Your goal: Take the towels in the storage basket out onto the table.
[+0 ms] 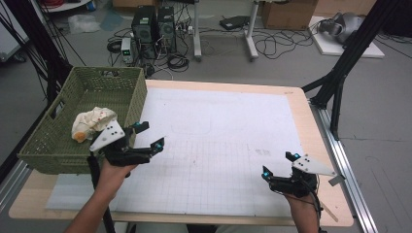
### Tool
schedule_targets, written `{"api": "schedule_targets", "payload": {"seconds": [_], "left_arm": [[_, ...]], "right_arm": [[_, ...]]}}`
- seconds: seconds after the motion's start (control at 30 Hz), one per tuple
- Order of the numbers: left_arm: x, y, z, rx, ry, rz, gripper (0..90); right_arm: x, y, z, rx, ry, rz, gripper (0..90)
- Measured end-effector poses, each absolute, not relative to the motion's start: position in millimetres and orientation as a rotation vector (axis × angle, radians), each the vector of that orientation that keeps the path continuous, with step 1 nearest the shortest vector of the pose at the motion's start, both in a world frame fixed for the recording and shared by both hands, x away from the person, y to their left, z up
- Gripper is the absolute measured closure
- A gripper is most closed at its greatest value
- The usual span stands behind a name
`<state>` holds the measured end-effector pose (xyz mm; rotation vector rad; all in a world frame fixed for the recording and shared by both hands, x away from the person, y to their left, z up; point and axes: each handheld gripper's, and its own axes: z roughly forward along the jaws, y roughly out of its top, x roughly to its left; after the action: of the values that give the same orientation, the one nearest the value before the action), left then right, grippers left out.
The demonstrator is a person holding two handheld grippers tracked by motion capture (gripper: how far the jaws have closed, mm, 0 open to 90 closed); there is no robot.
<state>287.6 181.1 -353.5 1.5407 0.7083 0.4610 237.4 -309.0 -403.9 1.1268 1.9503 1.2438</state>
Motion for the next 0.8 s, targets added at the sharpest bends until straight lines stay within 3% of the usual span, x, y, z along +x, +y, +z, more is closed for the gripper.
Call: {"api": "schedule_targets", "payload": {"seconds": [0.57, 0.8], "left_arm": [[326.1, 279.5, -305.7, 1.531, 0.82, 0.623, 17.1], [353.9, 311.1, -312.7, 1.576, 0.939, 0.648, 17.3]], "right_arm": [[238.8, -304.6, -404.2, 1.116, 1.96, 1.239, 5.2], [242.1, -300.5, -406.1, 1.111, 1.977, 1.225, 5.2]]}}
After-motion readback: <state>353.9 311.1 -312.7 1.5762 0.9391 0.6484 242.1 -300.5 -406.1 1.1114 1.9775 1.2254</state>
